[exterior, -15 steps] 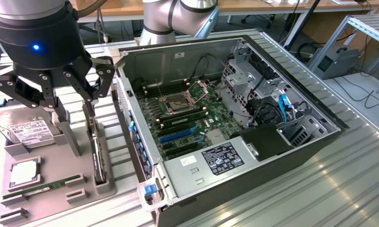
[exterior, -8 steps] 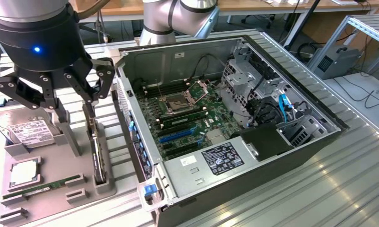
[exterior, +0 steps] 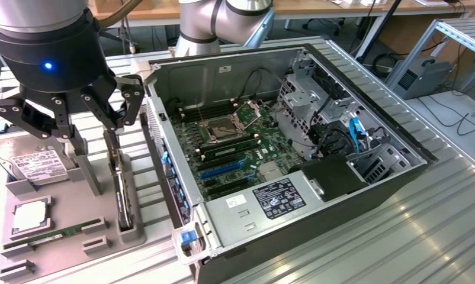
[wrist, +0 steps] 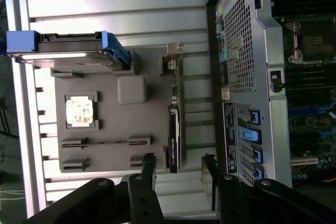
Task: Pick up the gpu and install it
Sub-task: 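Pick up the gpu and move the gpu toward the slot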
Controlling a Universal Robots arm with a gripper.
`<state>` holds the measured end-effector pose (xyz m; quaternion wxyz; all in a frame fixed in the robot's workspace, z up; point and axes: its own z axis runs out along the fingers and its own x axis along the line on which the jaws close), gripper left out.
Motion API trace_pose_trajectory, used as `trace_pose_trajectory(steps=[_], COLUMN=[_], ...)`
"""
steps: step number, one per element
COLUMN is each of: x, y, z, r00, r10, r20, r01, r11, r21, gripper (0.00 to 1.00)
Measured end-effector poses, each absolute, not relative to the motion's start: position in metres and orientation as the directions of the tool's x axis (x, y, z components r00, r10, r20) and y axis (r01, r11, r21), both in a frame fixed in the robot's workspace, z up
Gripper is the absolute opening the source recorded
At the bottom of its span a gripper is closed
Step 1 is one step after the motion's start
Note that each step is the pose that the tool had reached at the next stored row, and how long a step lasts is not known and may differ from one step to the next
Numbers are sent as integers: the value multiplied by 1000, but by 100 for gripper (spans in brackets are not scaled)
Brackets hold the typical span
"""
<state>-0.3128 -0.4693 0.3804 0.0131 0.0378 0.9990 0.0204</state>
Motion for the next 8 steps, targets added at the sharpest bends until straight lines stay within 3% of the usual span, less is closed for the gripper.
trace_pose_trajectory(steps=[8], x=[-313], y=[-469], z=[374], r00=[-997], r10=[76], r20=[-25], r01=[75], r11=[996], r21=[40], gripper=[48])
